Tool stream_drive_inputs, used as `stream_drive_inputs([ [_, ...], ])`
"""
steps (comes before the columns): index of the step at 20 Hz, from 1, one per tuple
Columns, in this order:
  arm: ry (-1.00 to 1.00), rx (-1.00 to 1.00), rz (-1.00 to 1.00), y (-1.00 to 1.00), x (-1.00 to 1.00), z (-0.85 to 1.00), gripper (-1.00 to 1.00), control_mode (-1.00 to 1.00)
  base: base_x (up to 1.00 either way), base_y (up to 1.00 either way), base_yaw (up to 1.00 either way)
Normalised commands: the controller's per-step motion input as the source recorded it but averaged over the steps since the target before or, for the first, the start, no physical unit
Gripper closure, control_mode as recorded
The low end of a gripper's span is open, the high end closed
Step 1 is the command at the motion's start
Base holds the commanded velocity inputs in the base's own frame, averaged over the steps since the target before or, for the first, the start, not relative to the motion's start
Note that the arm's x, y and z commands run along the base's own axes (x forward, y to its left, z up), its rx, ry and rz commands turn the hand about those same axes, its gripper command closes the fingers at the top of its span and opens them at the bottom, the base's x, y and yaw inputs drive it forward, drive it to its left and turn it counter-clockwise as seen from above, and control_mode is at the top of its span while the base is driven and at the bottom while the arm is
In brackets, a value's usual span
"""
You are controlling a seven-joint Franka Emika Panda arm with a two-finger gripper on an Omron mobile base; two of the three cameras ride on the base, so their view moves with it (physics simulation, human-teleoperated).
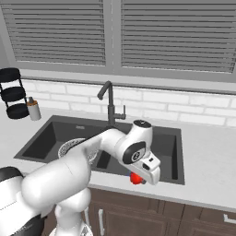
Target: Put the colander in the sink, put the apple, tangerine in the colander, and turn on the sink faucet and pour water over the colander.
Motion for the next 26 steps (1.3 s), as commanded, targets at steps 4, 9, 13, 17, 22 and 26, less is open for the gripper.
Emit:
stream_drive_inputs([
  [4, 0.0, 0.0, 0.0, 0.48, 0.17, 0.26, 1.0, -1.0, 0.0, 0.0, 0.0],
  [9, 0.0, 0.0, 0.0, 0.55, 0.13, 0.17, 1.0, -1.0, 0.0, 0.0, 0.0],
  [13, 0.0, 0.0, 0.0, 0.67, 0.05, 0.04, 1.0, -1.0, 0.0, 0.0, 0.0],
  [17, 0.0, 0.0, 0.0, 0.71, 0.07, 0.0, 1.0, -1.0, 0.0, 0.0, 0.0],
  [22, 0.0, 0.0, 0.0, 0.71, 0.15, 0.0, 1.0, -1.0, 0.0, 0.0, 0.0],
  [26, 0.0, 0.0, 0.0, 0.82, 0.23, 0.0, 1.0, -1.0, 0.0, 0.0, 0.0],
])
